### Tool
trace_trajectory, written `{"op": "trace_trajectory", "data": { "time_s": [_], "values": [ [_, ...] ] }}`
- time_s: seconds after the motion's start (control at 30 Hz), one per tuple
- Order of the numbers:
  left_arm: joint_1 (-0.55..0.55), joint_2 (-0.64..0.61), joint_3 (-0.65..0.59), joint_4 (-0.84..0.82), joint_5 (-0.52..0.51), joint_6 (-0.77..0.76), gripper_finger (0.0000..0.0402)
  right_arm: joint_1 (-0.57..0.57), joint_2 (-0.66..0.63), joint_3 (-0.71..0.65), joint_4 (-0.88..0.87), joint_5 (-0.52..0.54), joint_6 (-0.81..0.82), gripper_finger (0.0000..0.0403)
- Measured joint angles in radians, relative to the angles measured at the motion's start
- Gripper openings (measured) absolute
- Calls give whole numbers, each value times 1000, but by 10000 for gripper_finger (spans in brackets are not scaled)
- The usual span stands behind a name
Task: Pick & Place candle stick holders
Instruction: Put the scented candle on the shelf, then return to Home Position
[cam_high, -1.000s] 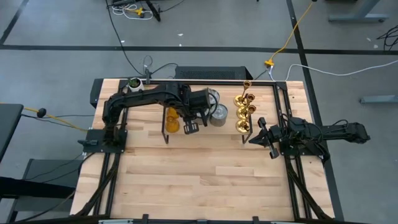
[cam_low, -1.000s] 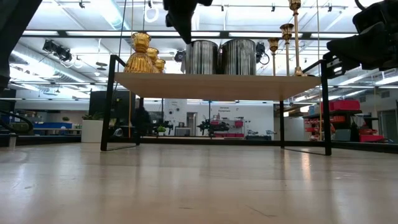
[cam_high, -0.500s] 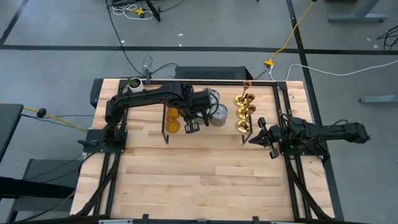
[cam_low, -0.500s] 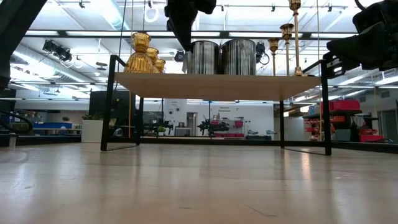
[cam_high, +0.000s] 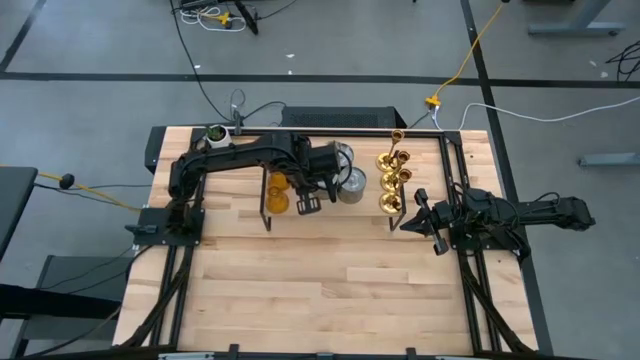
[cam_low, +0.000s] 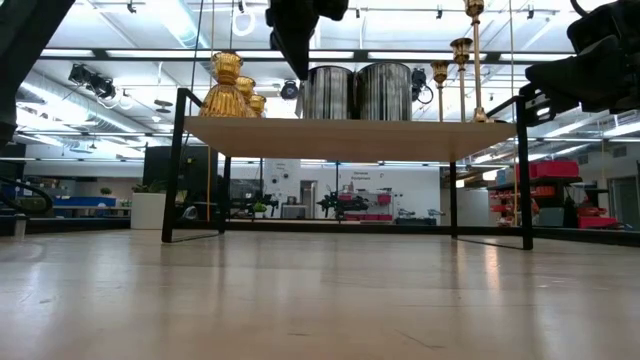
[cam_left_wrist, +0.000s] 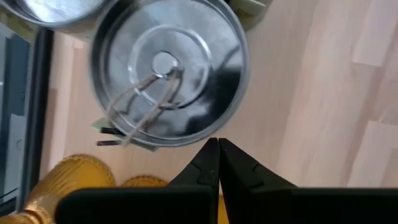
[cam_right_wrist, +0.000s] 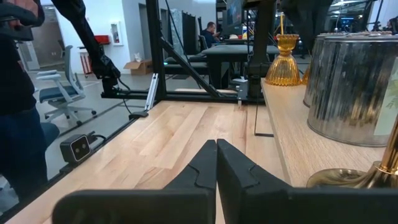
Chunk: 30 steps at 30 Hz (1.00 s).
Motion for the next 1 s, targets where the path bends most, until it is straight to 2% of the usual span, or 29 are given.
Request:
{"op": "trace_trajectory", "data": {
  "time_s": [0.13, 0.63, 1.0],
  "values": [
    [-4, -8, 0, -13, 38, -1, 9, 0, 0, 0, 0, 0, 0, 13],
    [-41, -80, 1, -120, 40, -9, 4, 0, 0, 0, 0, 0, 0, 13],
    [-106, -249, 0, -86, 33, -13, 6, 0, 0, 0, 0, 0, 0, 13]
  ]
}}
